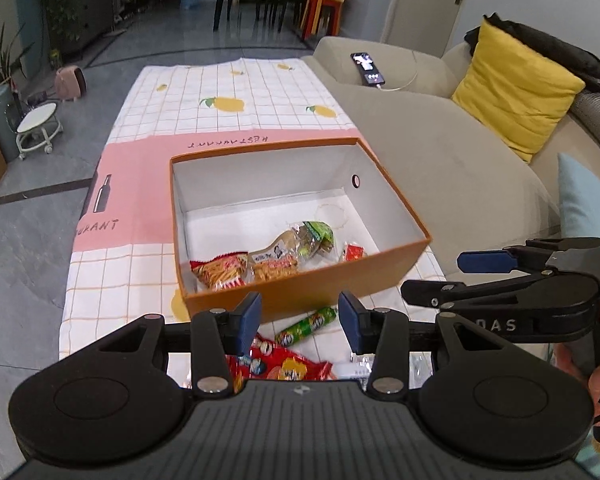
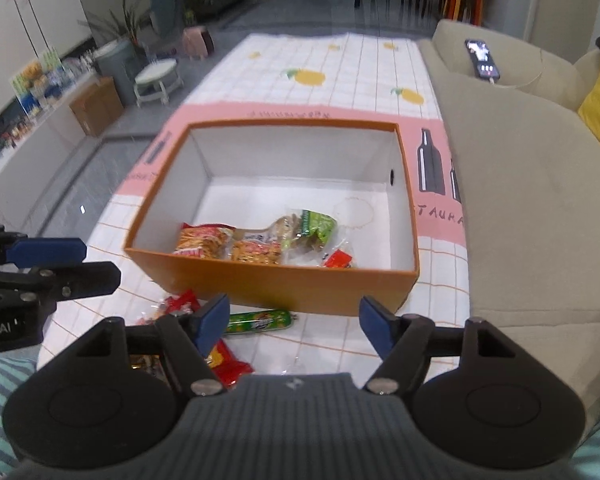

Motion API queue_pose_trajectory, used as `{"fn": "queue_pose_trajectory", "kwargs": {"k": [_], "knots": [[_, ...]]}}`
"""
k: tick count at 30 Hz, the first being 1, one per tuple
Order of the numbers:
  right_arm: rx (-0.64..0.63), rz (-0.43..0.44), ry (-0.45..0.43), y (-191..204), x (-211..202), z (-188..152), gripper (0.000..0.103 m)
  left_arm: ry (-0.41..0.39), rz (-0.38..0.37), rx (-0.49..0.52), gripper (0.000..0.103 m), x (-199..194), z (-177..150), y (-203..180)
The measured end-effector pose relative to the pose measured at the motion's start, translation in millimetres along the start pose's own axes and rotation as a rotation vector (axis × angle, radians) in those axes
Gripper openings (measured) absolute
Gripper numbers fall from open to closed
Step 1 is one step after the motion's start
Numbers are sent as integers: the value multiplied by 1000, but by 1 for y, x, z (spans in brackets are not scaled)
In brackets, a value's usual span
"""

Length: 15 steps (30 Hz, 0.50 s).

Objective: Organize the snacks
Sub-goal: 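Withdraw both tools from the box toward the remaining snacks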

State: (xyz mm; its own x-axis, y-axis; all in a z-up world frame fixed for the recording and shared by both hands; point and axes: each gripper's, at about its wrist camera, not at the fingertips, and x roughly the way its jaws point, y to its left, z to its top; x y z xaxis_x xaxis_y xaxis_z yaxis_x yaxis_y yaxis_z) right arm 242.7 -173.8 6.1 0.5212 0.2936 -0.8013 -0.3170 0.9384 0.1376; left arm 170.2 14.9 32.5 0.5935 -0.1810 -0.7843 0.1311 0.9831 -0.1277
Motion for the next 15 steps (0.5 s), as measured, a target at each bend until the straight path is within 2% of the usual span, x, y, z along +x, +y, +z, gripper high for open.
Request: {"fn": "queue_pose_trajectory", "kwargs": {"k": [4, 7, 9, 11, 15], "knots": [[6, 0, -97, 5, -18, -31, 70, -46, 18, -31, 50, -16, -24, 7], [28, -17, -158, 10, -28, -58, 71, -87, 25, -12, 50, -22, -41, 9], [46, -20, -191, 12, -31, -75, 71, -71, 25, -4, 51, -21, -53, 12], [52, -35, -223, 15, -31, -91, 71, -36, 56, -1, 51, -16, -64, 13], [-2, -79, -254, 20, -24, -118, 71, 29, 95, 29, 52, 1, -81, 13]]}}
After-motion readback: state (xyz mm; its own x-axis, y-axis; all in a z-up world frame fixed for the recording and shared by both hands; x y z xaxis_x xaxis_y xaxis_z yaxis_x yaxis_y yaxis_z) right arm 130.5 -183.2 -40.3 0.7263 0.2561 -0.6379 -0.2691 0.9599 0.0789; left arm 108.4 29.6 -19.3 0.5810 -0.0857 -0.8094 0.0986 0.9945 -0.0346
